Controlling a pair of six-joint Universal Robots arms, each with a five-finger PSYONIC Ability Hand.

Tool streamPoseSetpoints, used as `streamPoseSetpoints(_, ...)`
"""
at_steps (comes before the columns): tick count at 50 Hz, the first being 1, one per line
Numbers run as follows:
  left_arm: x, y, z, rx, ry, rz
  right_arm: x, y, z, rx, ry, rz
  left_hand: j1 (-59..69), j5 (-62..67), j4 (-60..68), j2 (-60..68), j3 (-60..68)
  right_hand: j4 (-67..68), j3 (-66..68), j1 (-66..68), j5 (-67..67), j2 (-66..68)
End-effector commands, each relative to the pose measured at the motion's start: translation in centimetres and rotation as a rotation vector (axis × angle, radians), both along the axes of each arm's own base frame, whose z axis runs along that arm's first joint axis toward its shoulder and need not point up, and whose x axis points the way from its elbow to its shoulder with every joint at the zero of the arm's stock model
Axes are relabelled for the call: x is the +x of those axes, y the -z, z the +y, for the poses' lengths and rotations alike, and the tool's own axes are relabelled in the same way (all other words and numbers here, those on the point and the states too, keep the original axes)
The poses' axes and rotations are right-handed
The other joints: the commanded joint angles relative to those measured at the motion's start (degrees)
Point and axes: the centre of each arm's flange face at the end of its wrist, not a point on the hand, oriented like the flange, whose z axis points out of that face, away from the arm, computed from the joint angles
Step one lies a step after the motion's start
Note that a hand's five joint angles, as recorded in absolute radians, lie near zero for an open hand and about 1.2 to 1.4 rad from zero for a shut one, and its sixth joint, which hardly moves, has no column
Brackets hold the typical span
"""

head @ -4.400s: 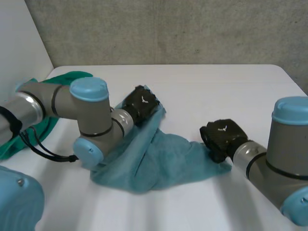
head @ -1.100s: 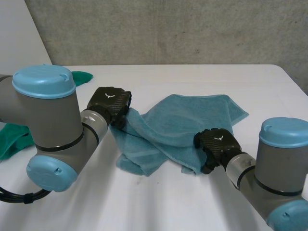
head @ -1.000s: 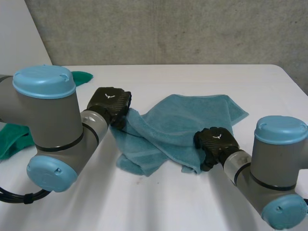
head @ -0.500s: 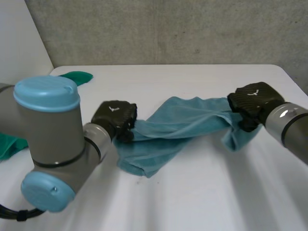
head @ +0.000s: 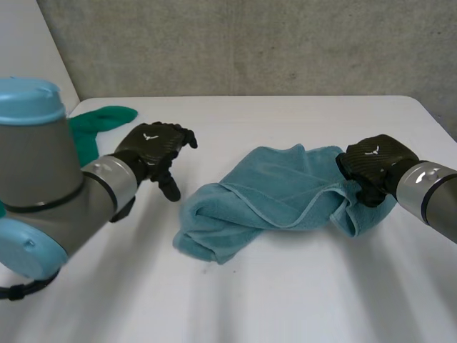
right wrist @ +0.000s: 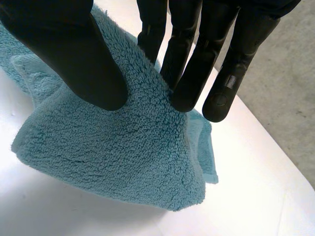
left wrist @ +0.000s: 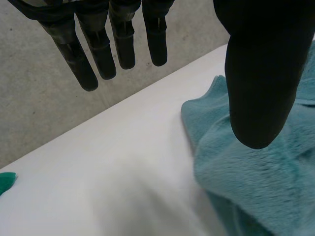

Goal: Fold the laundry.

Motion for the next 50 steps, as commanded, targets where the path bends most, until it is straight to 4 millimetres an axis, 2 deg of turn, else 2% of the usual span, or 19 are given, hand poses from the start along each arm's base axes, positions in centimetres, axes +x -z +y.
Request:
streamPoseSetpoints(1, 0.7, 2.6, -2.1, 0.098, 0.032, -0.01, -0.5, 0.6, -0.1, 0.028, -0.004, -0.009, 2.55, 3.96, 3.75, 3.33, 3.39, 12.0, 12.48, 26.9, 14.43, 12.9)
streamPoseSetpoints(4, 0.4, 3.3, -2.8, 0.11, 0.034, -0.013, -0.9, 0.8, -0.2, 0.035, 0.0, -0.012, 3.22, 4.63, 4.42, 4.0, 4.06, 12.0, 12.48, 26.9, 14.43, 12.9)
streamPoseSetpoints(10, -0.6, 6.1, -3.8, 0.178, 0.057, -0.044, -1.4, 0.8, -0.5, 0.047, 0.004, -0.022, 4.06, 5.47, 5.27, 4.85, 4.9, 10.88, 11.36, 25.78, 13.32, 11.78)
streamPoseSetpoints(12, -1.0, 6.9, -3.7, 0.218, 0.084, -0.051, -1.5, 0.8, -0.6, 0.048, 0.004, -0.026, 4.06, 5.47, 5.27, 4.85, 4.9, 10.88, 11.36, 25.78, 13.32, 11.78)
streamPoseSetpoints(20, -2.2, 7.8, -2.7, 0.3, 0.17, -0.04, -1.8, 0.5, -0.8, 0.041, 0.004, -0.034, 5.56, 6.97, 6.77, 6.35, 6.4, 10.88, 11.36, 25.78, 13.32, 11.78)
streamPoseSetpoints(23, -2.6, 8.1, -2.5, 0.306, 0.179, -0.042, -1.8, 0.0, -0.8, 0.03, 0.005, -0.036, 14.62, 16.03, 15.83, 15.4, 15.46, 10.88, 11.36, 25.78, 13.32, 11.78)
streamPoseSetpoints(29, -3.4, 7.9, -1.4, 0.346, 0.19, -0.008, -1.8, -1.0, -1.2, -0.008, 0.009, -0.038, 56.82, 58.24, 58.03, 57.61, 57.67, 10.88, 11.36, 25.78, 13.32, 11.78)
streamPoseSetpoints(31, -3.5, 7.4, -1.3, 0.349, 0.183, 0.012, -1.7, -1.4, -1.4, -0.023, 0.009, -0.042, 57.7, 59.11, 58.91, 58.48, 58.54, 10.88, 11.36, 25.78, 13.32, 11.78)
streamPoseSetpoints(33, -3.4, 6.3, -1.3, 0.327, 0.177, 0.025, -1.7, -2.3, -1.6, -0.052, 0.01, -0.046, 57.7, 59.11, 58.91, 58.48, 58.54, 10.88, 11.36, 25.78, 13.32, 11.78)
streamPoseSetpoints(34, -3.0, 4.8, -1.6, 0.289, 0.165, 0.039, -1.7, -2.7, -1.7, -0.061, 0.011, -0.047, 57.7, 59.11, 58.91, 58.48, 58.54, 10.88, 11.36, 25.78, 13.32, 11.78)
streamPoseSetpoints(36, -2.8, 3.4, -1.6, 0.25, 0.165, 0.051, -1.7, -3.5, -1.6, -0.075, 0.011, -0.048, 57.7, 59.11, 58.91, 58.48, 58.54, 10.88, 11.36, 25.78, 13.32, 11.78)
streamPoseSetpoints(37, -2.5, 1.8, -1.7, 0.205, 0.155, 0.065, -1.7, -4.5, -1.5, -0.086, 0.01, -0.049, 57.7, 59.11, 58.91, 58.48, 58.54, 10.88, 11.36, 25.78, 13.32, 11.78)
streamPoseSetpoints(40, -1.3, -1.2, -2.2, 0.124, 0.104, 0.088, -1.8, -6.3, -1.3, -0.108, 0.009, -0.051, 57.7, 59.11, 58.91, 58.48, 58.54, 10.04, 10.53, 24.94, 12.48, 10.94)
streamPoseSetpoints(41, -0.2, -3.3, -2.4, 0.064, 0.058, 0.1, -1.8, -7.6, -1.2, -0.125, 0.004, -0.055, 57.7, 59.11, 58.91, 58.48, 58.54, 9.71, 10.19, 24.61, 12.14, 10.61)
streamPoseSetpoints(43, 0.8, -5.3, -2.3, 0.006, 0.011, 0.111, -1.8, -9.1, -0.9, -0.156, 0.0, -0.063, 57.7, 59.11, 58.91, 58.48, 58.54, 9.7, 10.19, 24.6, 12.14, 10.6)
streamPoseSetpoints(44, 1.1, -6.3, -2.2, -0.024, -0.007, 0.119, -1.8, -10.8, -0.6, -0.192, -0.003, -0.07, 57.7, 59.11, 58.91, 58.48, 58.54, 9.54, 10.02, 24.44, 11.97, 10.44)
streamPoseSetpoints(45, 1.7, -8.3, -1.6, -0.08, -0.03, 0.132, -1.8, -11.7, -0.4, -0.215, -0.003, -0.075, 57.7, 59.11, 58.91, 58.48, 58.54, 9.53, 10.02, 24.43, 11.97, 10.44)
streamPoseSetpoints(48, 2.4, -11.0, -0.6, -0.165, -0.051, 0.156, -1.9, -14.2, 0.1, -0.275, -0.004, -0.084, 57.7, 59.11, 58.91, 58.48, 58.54, 9.2, 9.69, 24.1, 11.64, 10.1)
streamPoseSetpoints(50, 2.9, -13.4, 0.8, -0.245, -0.049, 0.178, -2.0, -15.1, 0.3, -0.295, -0.003, -0.087, 57.7, 59.11, 58.91, 58.48, 58.54, 9.2, 9.68, 24.1, 11.64, 10.1)
